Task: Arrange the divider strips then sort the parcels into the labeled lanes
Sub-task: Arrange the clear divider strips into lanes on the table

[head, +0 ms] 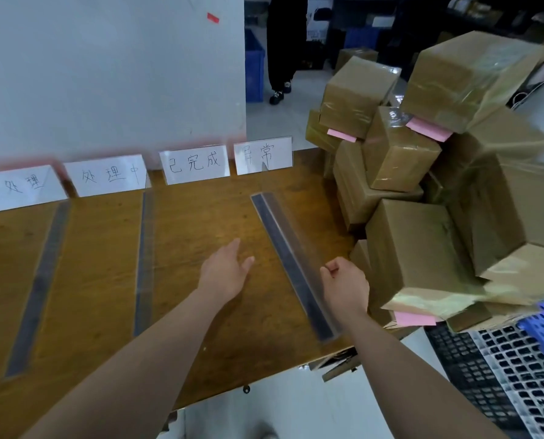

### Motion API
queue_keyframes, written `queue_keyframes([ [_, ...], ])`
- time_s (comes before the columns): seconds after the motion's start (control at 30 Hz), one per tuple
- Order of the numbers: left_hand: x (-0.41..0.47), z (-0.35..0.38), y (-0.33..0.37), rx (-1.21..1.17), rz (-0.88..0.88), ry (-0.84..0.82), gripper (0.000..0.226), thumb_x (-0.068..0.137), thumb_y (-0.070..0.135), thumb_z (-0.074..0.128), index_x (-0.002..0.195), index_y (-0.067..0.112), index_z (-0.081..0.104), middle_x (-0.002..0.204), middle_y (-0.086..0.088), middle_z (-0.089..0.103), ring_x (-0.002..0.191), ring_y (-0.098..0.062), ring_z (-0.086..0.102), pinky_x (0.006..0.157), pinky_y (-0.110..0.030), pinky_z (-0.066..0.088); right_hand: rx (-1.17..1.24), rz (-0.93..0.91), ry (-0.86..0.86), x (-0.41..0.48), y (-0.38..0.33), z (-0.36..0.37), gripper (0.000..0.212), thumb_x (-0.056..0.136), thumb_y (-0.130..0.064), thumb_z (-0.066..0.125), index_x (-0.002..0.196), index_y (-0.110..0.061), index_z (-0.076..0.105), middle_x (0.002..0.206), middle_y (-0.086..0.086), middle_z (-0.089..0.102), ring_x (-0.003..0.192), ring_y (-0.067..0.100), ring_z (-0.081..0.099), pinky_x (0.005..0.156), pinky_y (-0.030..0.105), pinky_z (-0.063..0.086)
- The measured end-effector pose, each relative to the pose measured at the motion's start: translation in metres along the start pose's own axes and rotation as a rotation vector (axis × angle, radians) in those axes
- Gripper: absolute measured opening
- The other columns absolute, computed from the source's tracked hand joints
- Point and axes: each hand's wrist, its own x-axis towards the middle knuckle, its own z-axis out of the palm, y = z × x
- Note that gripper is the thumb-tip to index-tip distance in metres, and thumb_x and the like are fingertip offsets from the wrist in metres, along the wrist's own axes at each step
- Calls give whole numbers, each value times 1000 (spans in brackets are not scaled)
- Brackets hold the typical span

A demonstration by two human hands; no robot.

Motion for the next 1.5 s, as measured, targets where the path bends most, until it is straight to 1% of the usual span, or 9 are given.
queue_keyframes([
  [0.13,0,2,4,-1,-16,14,63,101,44,44,154,15,24,153,-6,40,139,-26,39,112,-44,35,-1,-8,31,5,8,-3,11,96,-27,56,86,-30,59,85,-7,65,72,5,58,57,15,39],
  [0.23,-3,3,7,-5,-40,9,64,101,44,43,155,16,23,155,-5,38,140,-26,37,113,-45,34,-3,-71,46,4,9,-3,22,98,-25,53,113,-22,69,109,-3,69,90,10,64,74,21,49],
  [0.47,-9,-11,-4,31,-44,123,62,100,44,46,152,14,30,152,-7,42,138,-26,40,111,-42,35,80,-144,55,2,-4,-11,25,97,-21,54,116,-15,70,138,-1,53,123,14,50,95,26,39],
  [0.6,-11,-24,-25,91,-97,191,61,99,46,46,151,15,32,150,-8,44,138,-27,41,113,-46,35,179,-209,48,0,-22,-13,24,97,-19,55,115,-11,69,126,2,62,116,15,55,99,26,41],
  [0.77,-14,-38,-55,190,-176,236,60,101,46,40,152,16,31,157,-6,33,147,-26,23,119,-51,20,264,-133,0,-2,-48,2,26,97,-21,56,118,-12,68,111,4,70,104,18,64,92,33,52],
  [1.0,-15,-50,-96,144,-272,261,62,102,39,43,155,19,18,164,-10,12,151,-29,7,121,-50,13,248,-34,-47,1,-69,42,28,96,-23,57,120,-14,68,114,4,70,103,20,64,93,35,52],
  [1.13,-9,-57,-118,96,-308,225,64,102,34,43,156,16,14,163,-11,13,149,-30,14,120,-46,21,275,11,-28,2,-83,57,27,95,-20,59,119,-13,68,114,4,70,102,18,65,88,28,50],
  [1.3,0,-56,-126,-46,-294,204,63,102,26,46,155,13,16,158,-14,27,140,-33,34,110,-45,38,297,52,-39,6,-95,66,29,95,-21,59,122,-12,67,119,4,68,109,19,63,94,31,48],
  [1.5,7,-54,-133,-84,-293,203,60,103,27,43,155,15,17,152,-12,39,133,-30,44,101,-44,43,329,101,-33,8,-104,68,31,95,-21,60,125,-15,65,122,4,66,112,20,61,93,33,49],
])
